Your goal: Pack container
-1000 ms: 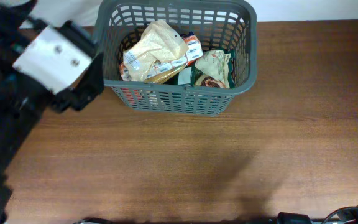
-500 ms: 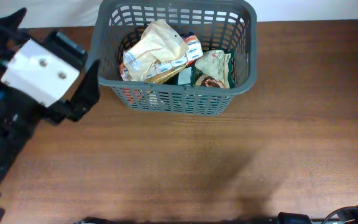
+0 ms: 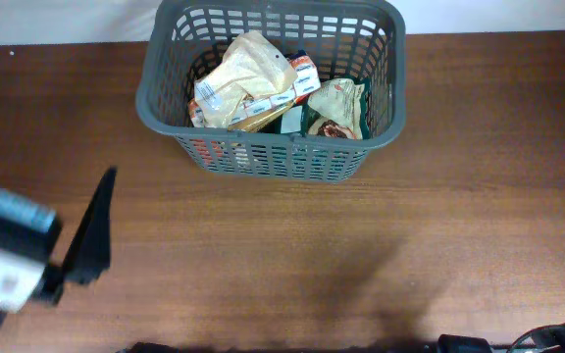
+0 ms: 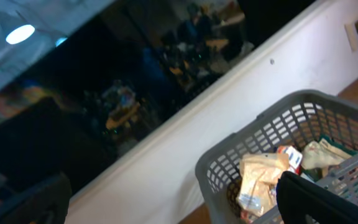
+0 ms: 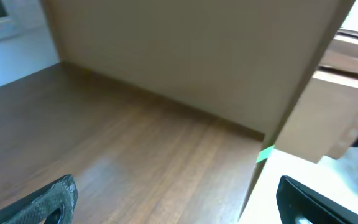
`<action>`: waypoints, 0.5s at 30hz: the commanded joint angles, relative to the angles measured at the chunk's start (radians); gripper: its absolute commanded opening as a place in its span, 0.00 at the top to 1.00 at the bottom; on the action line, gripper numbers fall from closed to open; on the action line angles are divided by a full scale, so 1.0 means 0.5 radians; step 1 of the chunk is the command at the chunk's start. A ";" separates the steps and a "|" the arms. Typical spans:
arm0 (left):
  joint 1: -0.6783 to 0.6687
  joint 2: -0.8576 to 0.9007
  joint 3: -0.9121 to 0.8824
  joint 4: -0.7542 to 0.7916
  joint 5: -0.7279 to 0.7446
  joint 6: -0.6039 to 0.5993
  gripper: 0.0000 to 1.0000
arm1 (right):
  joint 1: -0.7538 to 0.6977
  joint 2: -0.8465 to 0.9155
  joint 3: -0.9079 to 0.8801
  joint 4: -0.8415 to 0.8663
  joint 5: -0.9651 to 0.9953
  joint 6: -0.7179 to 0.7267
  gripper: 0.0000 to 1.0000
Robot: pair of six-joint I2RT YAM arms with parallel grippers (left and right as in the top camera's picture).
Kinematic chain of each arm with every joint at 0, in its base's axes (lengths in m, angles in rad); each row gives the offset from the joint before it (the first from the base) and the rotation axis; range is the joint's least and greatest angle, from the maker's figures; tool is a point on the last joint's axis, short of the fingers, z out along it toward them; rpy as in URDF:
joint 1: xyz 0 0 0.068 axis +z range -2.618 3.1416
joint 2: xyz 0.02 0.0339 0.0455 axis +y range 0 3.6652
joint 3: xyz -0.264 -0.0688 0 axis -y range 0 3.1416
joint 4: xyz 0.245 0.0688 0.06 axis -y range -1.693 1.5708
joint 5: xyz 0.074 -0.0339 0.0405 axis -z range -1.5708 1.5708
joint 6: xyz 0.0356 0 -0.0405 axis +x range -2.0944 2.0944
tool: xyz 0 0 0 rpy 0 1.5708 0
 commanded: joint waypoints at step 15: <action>0.007 -0.076 -0.004 -0.291 -0.014 -0.034 0.01 | 0.013 -0.008 -0.333 1.256 -0.992 -0.043 0.01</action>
